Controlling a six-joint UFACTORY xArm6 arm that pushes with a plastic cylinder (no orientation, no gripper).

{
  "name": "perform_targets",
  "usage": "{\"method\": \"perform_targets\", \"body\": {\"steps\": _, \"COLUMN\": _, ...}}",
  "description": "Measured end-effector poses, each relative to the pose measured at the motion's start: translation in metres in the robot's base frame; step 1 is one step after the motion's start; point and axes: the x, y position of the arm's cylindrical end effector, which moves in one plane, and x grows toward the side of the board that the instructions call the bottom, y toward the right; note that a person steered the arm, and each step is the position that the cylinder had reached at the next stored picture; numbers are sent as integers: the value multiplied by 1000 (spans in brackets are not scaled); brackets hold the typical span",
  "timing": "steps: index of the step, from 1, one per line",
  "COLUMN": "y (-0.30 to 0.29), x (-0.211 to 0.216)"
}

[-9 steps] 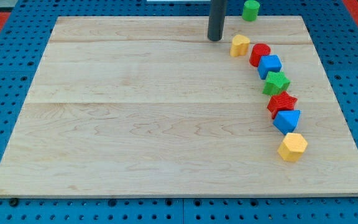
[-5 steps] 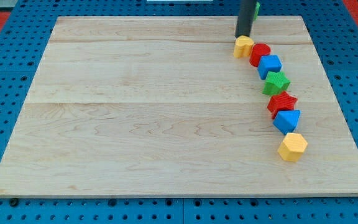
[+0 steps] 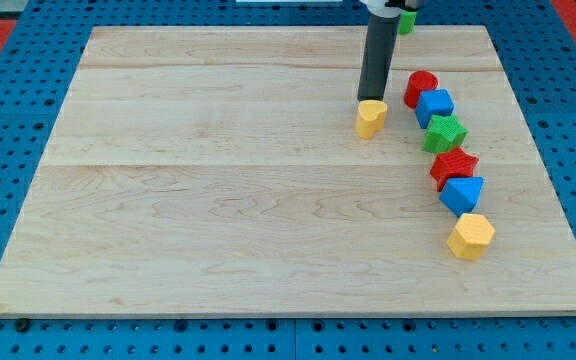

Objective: Push the yellow heart slightly down

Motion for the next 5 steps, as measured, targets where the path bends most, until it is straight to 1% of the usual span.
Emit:
{"method": "perform_targets", "body": {"steps": 1, "y": -20, "x": -26}}
{"method": "perform_targets", "body": {"steps": 2, "y": -71, "x": -11}}
{"method": "perform_targets", "body": {"steps": 3, "y": -79, "x": 4}}
{"method": "perform_targets", "body": {"steps": 4, "y": -38, "x": 18}}
{"method": "perform_targets", "body": {"steps": 5, "y": -7, "x": 22}}
